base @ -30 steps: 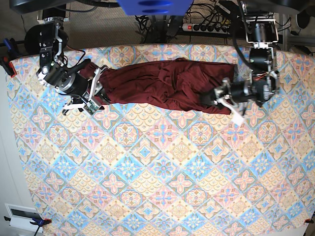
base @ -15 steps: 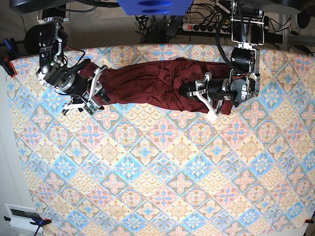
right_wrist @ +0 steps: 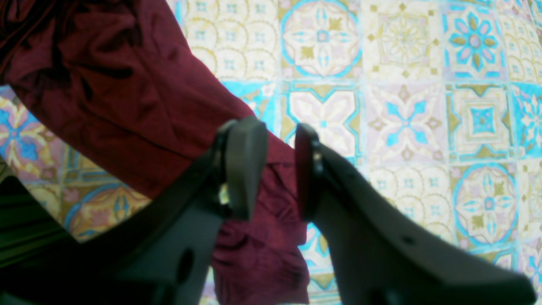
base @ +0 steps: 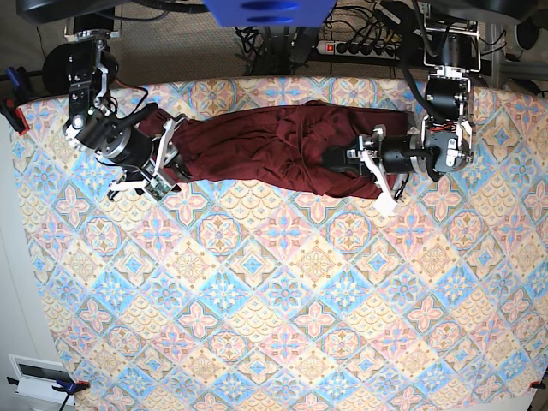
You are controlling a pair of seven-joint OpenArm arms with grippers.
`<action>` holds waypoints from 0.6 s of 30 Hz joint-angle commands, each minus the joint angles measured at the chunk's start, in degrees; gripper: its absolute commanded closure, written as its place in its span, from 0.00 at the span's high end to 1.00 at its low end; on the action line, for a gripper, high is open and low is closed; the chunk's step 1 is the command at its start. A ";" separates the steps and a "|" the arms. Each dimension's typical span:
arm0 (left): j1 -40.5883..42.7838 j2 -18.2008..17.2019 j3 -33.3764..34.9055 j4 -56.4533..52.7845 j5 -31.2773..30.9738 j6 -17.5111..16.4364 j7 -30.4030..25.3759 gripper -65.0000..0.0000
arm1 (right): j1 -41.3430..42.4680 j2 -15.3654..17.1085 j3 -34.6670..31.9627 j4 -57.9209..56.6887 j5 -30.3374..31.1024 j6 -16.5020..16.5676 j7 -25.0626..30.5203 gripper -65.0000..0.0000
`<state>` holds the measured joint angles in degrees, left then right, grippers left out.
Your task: Layout the t-shirt on the table in an organized manner, then fold the t-shirt properly
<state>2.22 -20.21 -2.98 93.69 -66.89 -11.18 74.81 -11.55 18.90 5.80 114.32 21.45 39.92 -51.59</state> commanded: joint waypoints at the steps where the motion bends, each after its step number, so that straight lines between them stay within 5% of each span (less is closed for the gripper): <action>1: -0.86 -1.02 -1.98 0.86 -1.19 -0.20 -0.65 0.10 | 0.52 0.58 0.31 0.89 0.75 0.08 1.26 0.24; 5: -1.03 -0.94 -8.23 0.77 -0.93 0.32 -0.65 0.16 | 0.43 0.58 0.31 0.97 0.75 0.08 1.26 0.24; 11: -1.38 -0.76 -9.54 0.68 2.32 0.41 -0.65 0.42 | 0.43 0.58 0.31 0.97 0.75 0.08 1.26 0.24; 18: -1.38 4.51 -8.75 0.60 17.35 0.41 -0.74 0.42 | 0.34 0.58 0.13 1.06 0.75 0.08 1.26 0.24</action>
<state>1.72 -14.92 -11.55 93.54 -48.42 -10.57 74.56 -11.73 18.92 5.74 114.32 21.45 39.92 -51.51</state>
